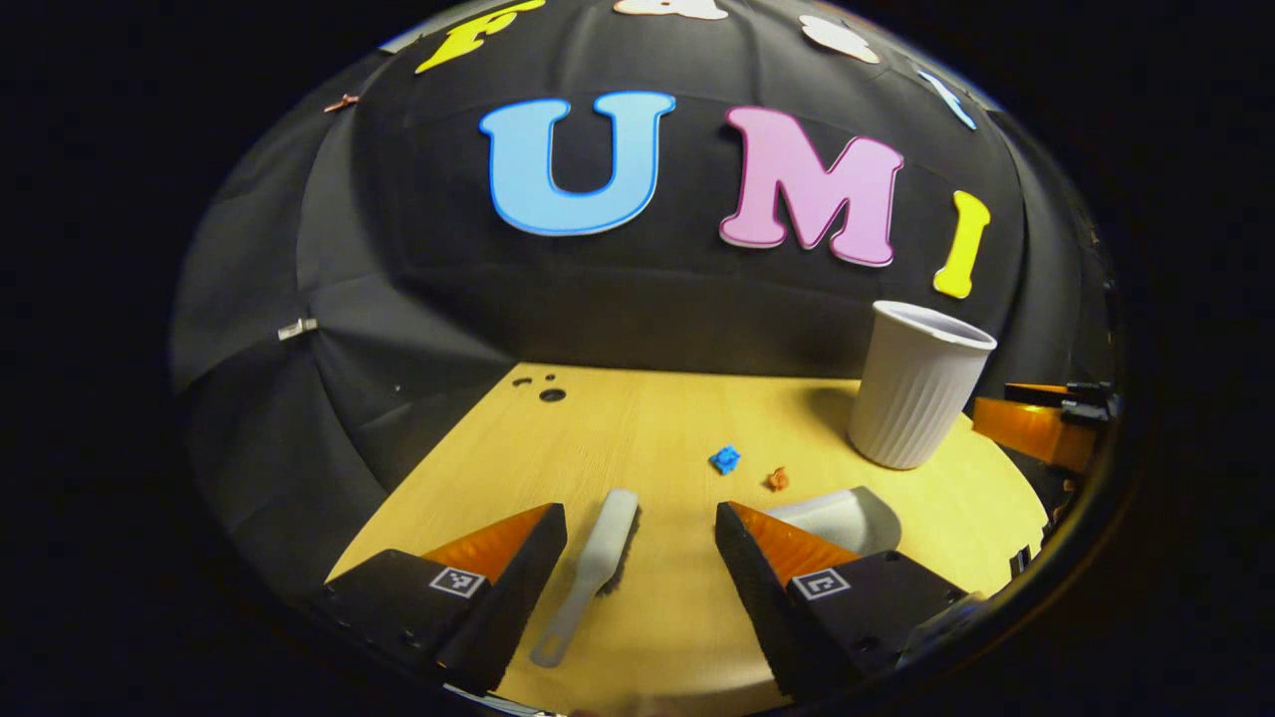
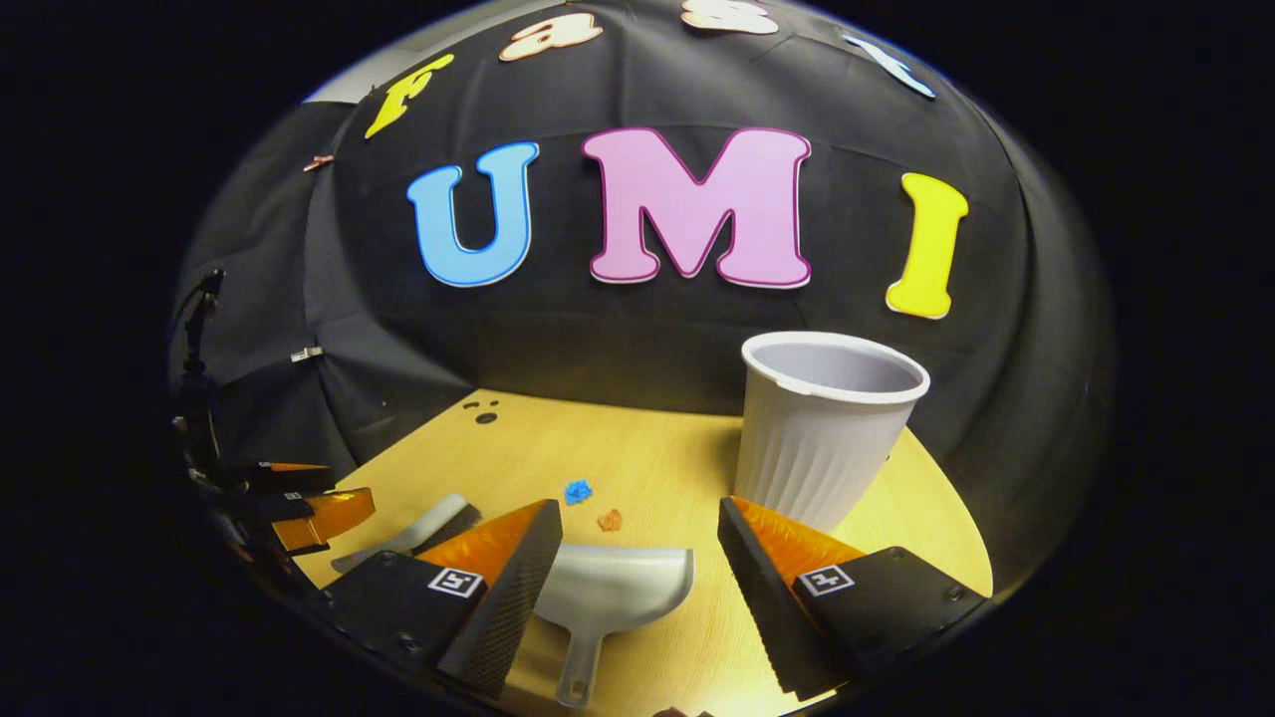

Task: Pick up the small broom and dustpan from the desktop, sweep the trash into the dustpan with the broom, and then empty the trash into the garbage bin.

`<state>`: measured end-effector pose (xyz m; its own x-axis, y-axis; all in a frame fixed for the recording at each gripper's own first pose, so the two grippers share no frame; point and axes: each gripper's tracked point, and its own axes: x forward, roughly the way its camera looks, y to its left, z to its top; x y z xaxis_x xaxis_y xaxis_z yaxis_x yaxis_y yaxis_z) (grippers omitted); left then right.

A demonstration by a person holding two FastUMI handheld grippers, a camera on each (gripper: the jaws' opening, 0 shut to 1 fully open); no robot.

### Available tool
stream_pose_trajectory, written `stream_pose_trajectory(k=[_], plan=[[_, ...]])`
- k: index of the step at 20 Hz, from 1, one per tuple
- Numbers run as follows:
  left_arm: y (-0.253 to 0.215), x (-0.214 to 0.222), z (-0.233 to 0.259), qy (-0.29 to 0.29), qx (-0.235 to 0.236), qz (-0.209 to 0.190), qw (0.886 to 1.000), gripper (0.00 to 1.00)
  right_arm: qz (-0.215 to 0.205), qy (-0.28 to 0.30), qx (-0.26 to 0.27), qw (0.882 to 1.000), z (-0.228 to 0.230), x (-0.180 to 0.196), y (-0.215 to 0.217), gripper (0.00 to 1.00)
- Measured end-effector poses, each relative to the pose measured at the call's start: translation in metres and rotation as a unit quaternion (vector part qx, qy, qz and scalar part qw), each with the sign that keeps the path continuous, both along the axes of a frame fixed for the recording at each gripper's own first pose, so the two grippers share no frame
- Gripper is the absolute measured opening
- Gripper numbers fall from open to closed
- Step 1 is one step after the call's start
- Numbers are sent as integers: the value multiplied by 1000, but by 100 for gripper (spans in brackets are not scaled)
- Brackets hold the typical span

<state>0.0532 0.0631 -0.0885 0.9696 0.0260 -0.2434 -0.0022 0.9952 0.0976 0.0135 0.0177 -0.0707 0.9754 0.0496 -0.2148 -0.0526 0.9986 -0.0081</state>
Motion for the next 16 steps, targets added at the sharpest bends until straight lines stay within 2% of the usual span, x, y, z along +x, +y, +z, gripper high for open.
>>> stream_pose_trajectory(k=[3, 7, 12, 16], plan=[[23, 15, -33, 55, -6, 8, 998, 96, -1, 28, 7, 1000, -19, -5, 1, 98], [50, 26, -75, 128, 10, 15, 992, 96, 1, 55, 8, 998, -39, -9, 1, 98], [58, 34, -122, 220, 8, 1, 976, 96, 6, 78, 12, 997, -60, -21, 0, 99], [61, 43, -142, 268, 10, -7, 963, 96, -3, 90, 10, 996, -69, -27, -10, 98]])
